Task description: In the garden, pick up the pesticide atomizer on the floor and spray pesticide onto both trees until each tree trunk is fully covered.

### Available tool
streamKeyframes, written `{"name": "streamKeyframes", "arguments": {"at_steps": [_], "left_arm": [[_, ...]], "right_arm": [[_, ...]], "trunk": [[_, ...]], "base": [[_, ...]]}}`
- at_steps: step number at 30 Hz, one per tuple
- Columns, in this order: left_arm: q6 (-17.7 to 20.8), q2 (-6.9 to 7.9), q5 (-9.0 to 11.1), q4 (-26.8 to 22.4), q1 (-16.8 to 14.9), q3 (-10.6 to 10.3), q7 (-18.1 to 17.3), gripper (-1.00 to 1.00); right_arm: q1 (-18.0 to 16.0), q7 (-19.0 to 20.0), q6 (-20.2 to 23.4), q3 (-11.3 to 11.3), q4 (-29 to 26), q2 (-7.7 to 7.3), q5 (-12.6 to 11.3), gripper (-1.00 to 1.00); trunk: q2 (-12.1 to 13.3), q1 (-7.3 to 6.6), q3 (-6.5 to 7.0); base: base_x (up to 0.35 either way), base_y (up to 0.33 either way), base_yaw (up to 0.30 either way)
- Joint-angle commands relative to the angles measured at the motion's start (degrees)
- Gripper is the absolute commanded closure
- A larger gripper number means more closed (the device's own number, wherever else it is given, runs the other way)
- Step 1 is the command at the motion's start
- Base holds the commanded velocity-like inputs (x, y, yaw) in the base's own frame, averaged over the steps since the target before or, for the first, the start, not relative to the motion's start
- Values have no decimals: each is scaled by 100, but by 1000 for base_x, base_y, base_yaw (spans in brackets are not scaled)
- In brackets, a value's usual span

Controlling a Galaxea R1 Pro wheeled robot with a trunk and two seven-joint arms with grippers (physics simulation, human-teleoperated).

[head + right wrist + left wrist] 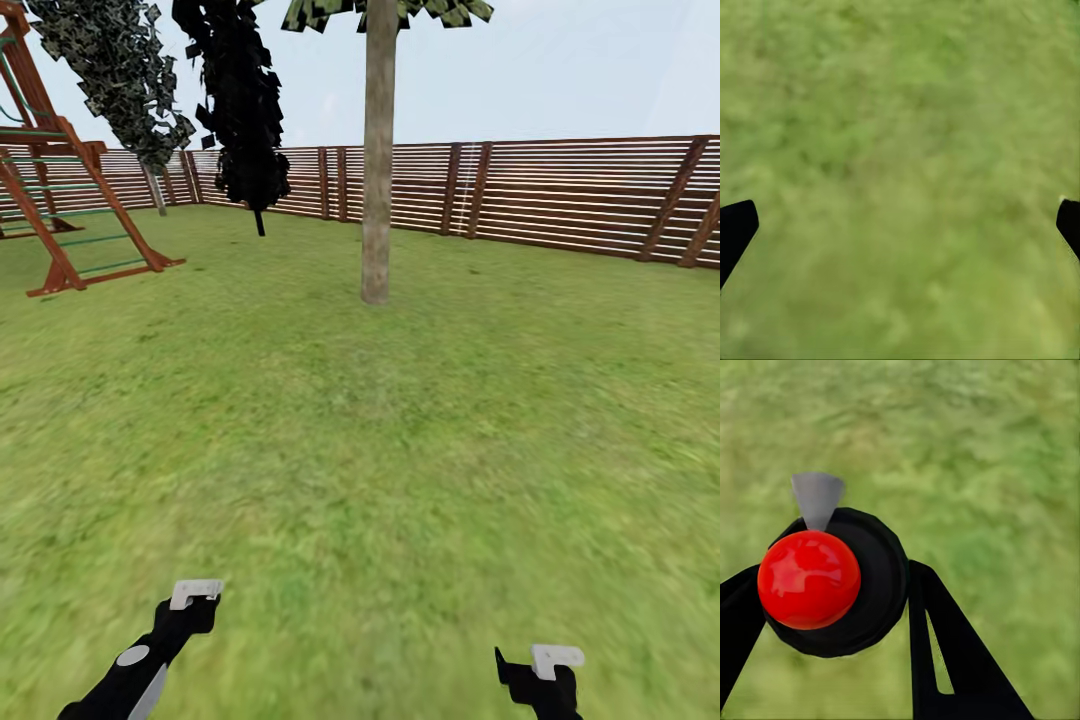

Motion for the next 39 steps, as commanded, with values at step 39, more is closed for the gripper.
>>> {"name": "streamKeyframes", "arguments": {"at_steps": [39], "left_arm": [[-10,-3,21,4,-4,34,-54,100]], "right_arm": [[-5,22,-23,-48,5,-3,34,-100]], "trunk": [[-2,3,-5]], "base": [[339,0,0]]}}
